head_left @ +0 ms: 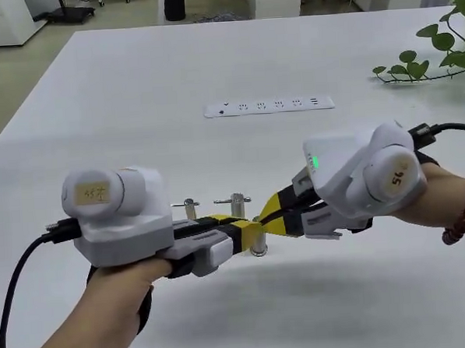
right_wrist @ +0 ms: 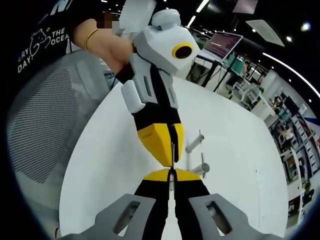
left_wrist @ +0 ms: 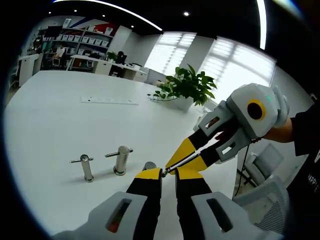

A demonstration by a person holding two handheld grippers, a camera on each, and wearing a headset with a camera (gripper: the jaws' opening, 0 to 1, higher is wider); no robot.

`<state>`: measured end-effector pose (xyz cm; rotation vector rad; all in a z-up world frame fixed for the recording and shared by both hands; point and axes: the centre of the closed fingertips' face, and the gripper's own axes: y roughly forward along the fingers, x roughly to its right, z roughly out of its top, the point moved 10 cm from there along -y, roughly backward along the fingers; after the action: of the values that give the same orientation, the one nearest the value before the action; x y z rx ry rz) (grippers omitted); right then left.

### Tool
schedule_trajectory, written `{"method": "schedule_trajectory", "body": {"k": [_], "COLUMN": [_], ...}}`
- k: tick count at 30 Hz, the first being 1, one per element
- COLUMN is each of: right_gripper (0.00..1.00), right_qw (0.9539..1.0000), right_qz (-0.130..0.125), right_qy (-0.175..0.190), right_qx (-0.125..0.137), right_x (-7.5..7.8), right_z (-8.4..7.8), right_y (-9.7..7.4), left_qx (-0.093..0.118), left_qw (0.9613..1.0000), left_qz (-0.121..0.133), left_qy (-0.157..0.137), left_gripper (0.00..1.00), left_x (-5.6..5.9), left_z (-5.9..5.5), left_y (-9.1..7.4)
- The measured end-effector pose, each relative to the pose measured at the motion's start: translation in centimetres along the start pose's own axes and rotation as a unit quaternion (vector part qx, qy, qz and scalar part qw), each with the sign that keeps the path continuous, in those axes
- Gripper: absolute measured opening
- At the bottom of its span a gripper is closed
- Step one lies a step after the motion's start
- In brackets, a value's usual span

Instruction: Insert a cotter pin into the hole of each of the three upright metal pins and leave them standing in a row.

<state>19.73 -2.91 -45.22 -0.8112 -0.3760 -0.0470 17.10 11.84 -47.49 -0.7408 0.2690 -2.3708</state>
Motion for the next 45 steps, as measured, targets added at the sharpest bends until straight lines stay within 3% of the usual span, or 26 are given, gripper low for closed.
{"method": "schedule_trajectory", "body": {"k": [15,24,31,36,42,45], "right_gripper": [0.0,0.0,0.0,0.02,0.05,0.06], "right_qw": [1.0,1.0,0.999,0.9949,0.9797,0.9742], "right_qz": [0.0,0.0,0.005,0.016,0.025,0.032], "right_qy": [-0.006,-0.003,0.042,0.096,0.19,0.213], "right_qx": [0.001,0.001,0.011,0.027,0.058,0.069], "right_x": [0.0,-0.1,-0.1,-0.1,-0.1,0.0], "right_z": [0.2,0.3,0.0,-0.3,-0.8,-1.1], "right_y": [-0.1,0.0,0.0,-0.1,-0.3,-0.3], "left_qx": [0.003,0.008,0.006,0.008,0.006,0.007], "left_qw": [1.0,0.9999,0.9997,0.9986,0.9937,0.9912], "left_qz": [0.0,-0.003,-0.006,-0.009,-0.019,-0.029], "left_qy": [-0.009,0.007,0.024,0.051,0.11,0.129], "left_gripper": [0.0,0.0,0.0,0.0,0.0,0.0], "left_x": [0.0,0.0,0.0,-0.1,-0.2,-0.1], "left_z": [-0.3,-0.3,-0.4,-0.3,-0.7,-0.9], "left_y": [0.0,-0.1,-0.2,-0.3,-0.8,-1.0]}}
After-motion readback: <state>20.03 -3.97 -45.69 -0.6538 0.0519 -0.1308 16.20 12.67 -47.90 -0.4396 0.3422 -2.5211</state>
